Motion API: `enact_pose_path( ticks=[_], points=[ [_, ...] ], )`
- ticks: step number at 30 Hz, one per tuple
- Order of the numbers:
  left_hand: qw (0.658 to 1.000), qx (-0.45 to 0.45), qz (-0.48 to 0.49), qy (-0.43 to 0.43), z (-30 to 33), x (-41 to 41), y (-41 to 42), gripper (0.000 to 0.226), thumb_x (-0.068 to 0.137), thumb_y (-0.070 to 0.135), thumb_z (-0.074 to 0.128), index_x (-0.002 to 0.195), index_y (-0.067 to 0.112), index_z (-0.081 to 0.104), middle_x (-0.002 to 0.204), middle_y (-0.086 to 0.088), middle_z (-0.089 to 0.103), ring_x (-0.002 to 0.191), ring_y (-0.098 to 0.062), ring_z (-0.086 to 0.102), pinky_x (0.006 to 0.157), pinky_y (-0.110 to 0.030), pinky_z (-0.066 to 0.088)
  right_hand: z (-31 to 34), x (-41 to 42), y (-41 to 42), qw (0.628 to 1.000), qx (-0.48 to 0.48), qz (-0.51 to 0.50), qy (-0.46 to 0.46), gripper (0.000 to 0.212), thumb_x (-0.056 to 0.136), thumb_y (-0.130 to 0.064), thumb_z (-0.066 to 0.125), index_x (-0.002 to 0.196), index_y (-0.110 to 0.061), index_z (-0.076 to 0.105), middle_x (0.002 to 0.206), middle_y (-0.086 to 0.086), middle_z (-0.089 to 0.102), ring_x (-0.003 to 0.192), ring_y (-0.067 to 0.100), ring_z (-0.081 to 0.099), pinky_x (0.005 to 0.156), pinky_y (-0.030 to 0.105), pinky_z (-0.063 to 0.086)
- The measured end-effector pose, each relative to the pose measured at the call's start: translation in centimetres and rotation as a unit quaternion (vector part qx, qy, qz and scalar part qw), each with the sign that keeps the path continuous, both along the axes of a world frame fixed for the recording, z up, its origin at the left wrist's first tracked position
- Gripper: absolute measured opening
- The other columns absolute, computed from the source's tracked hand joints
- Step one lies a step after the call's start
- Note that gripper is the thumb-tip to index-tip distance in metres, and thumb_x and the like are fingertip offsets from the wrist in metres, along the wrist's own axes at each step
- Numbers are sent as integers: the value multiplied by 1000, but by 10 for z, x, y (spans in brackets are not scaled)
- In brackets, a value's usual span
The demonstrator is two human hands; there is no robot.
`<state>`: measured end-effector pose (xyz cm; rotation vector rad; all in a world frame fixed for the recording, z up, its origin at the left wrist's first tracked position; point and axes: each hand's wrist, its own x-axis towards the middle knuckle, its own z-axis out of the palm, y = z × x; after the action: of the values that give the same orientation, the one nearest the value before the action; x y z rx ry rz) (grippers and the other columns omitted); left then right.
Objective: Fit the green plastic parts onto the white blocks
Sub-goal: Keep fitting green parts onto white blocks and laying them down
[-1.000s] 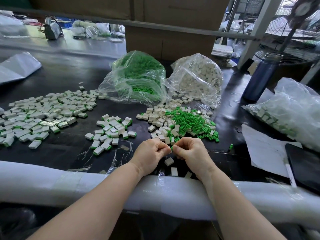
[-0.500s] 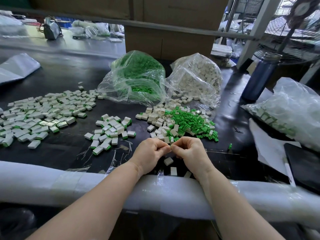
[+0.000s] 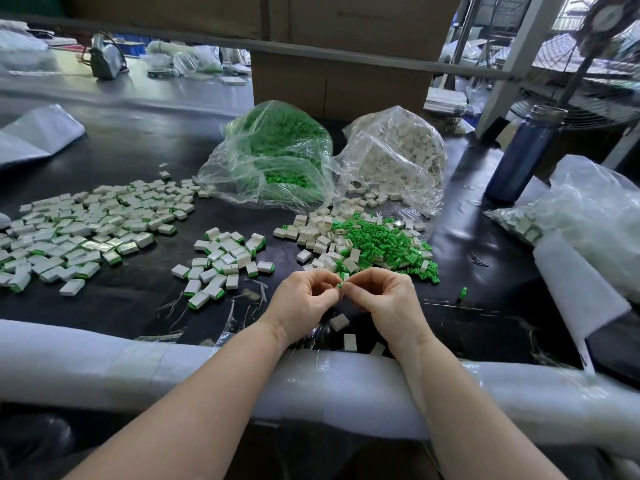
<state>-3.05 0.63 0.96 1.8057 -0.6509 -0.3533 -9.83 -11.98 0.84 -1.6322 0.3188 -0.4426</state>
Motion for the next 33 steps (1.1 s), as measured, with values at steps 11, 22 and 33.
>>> enact_pose_path(
  ticks=[11,22,33],
  points=[
    [999,-3,-1,-34,7,-1,-1,13,86,2,59,91,11,67,104,-10,50,81,-15,52,70,-5,42,0,2,1,999,-42,-7,-25,14,88,-7,61,79,-17,64,76,4,67,74,17,65,70,30,53],
    [997,-8,-66,-38,10,-6,1,12,85,2,62,95,9,64,115,-16,44,80,-15,47,77,-12,46,2,1,2,994,-4,106,-3,19,90,-7,55,76,-13,68,53,-8,61,51,-1,54,51,11,43],
    [989,44,-102,-93,3,-3,0,12,86,4,59,96,10,62,104,-5,45,75,-13,46,83,-28,45,0,-2,-2,994,57,92,30,14,85,-1,60,83,12,66,75,21,57,69,26,48,62,31,40]
  ],
)
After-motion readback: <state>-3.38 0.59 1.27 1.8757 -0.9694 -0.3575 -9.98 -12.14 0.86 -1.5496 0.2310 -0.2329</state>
